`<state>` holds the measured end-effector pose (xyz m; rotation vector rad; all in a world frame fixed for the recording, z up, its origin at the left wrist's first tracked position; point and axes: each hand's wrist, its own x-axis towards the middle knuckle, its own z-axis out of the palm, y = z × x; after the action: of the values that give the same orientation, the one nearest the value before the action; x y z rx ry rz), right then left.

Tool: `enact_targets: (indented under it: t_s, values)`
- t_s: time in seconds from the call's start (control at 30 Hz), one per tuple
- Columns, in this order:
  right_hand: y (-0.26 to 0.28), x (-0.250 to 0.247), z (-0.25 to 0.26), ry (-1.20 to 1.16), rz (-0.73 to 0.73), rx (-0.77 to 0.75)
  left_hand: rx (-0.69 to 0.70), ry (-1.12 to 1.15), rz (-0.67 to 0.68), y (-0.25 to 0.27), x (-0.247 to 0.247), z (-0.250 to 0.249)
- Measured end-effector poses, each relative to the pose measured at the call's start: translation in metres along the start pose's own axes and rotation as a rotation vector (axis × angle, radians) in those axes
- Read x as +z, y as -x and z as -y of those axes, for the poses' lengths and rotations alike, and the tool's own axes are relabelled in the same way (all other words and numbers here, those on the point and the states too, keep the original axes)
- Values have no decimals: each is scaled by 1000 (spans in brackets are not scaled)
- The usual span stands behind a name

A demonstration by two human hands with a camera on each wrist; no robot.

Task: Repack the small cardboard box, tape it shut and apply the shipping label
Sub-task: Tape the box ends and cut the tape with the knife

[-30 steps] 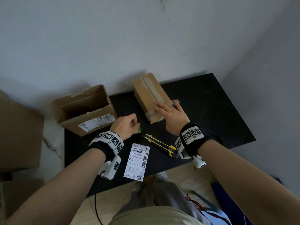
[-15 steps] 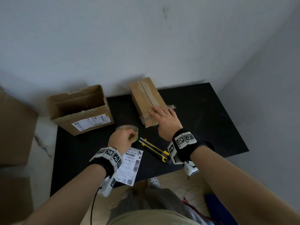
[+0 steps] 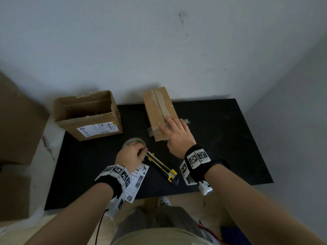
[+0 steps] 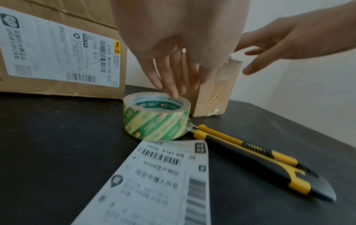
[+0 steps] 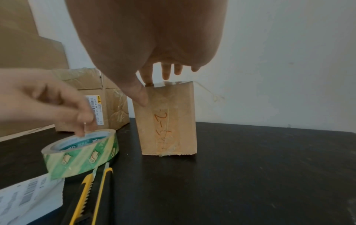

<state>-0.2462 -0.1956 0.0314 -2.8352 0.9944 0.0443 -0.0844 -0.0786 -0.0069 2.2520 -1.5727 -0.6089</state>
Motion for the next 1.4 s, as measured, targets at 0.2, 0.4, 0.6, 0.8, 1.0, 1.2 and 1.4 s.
enact_targets:
  t_s: [0.2, 0.4, 0.6, 0.8, 1.0, 1.2, 1.4]
  values:
    - [-2, 0, 4, -16, 20, -17, -23, 134, -281, -11, -17, -24]
    - [-7, -2, 8, -70, 13, -3, 49, 259, -360, -19, -18, -37]
    - [5, -10, -14, -404, -113, 171, -87, 557, -408, -16, -5, -54]
    - [10, -13, -29, -700, -129, 410, -112, 658, -191, -14, -5, -66]
    - [7, 3, -27, -857, 3, 460, -111, 731, -66, -20, 8, -65]
    - [5, 5, -25, -1177, -24, 513, -170, 847, 12, -30, 13, -69]
    - [2, 6, -26, -1265, -36, 484, -233, 873, 7, -49, -5, -62]
